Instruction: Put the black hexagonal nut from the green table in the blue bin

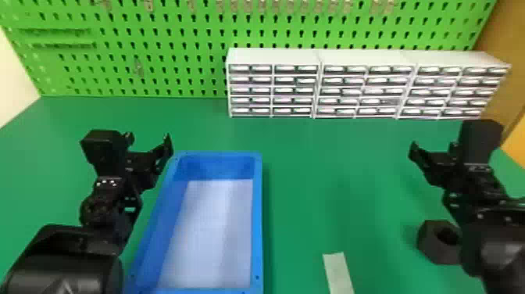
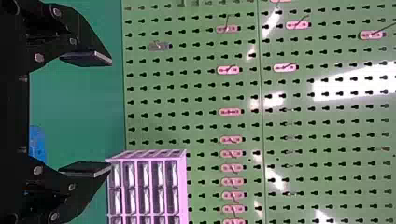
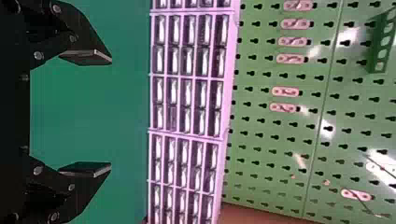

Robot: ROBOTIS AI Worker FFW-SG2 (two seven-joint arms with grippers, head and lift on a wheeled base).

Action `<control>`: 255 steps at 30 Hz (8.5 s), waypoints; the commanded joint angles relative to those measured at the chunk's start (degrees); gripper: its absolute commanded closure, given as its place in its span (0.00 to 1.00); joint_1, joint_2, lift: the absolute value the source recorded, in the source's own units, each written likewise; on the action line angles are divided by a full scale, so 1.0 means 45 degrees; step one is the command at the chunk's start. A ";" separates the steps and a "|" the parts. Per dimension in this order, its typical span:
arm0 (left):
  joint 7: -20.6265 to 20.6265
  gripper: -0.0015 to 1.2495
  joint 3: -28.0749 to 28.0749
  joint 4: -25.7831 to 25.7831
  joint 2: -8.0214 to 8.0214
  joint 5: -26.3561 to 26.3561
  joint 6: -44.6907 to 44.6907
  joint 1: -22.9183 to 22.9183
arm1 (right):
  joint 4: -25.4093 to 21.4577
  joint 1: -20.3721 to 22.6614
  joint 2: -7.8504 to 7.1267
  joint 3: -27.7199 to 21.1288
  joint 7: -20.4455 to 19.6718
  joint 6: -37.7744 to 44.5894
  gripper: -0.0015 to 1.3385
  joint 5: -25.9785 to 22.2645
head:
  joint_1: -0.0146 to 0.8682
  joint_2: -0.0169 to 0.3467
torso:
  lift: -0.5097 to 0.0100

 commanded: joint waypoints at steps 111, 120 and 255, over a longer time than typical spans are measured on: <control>0.0001 0.36 0.0053 0.0045 0.0000 -0.0156 0.0020 0.0098 | 0.0548 -0.0524 -0.4535 0.2099 1.2074 0.9126 0.35 0.5000 | 0.79 0.19 | 0.79; 0.0001 0.36 -0.0044 0.0084 0.0000 -0.0136 0.0020 0.0078 | 0.0665 -0.0564 -0.4535 0.2158 1.2074 0.9106 0.44 0.5000 | 0.79 0.19 | 0.79; -0.0019 0.36 0.0131 0.0045 0.0000 -0.0039 0.0000 0.0195 | -0.0077 -0.5446 0.0406 0.8349 0.9047 0.6508 0.81 0.0098 | 0.79 0.19 | 0.79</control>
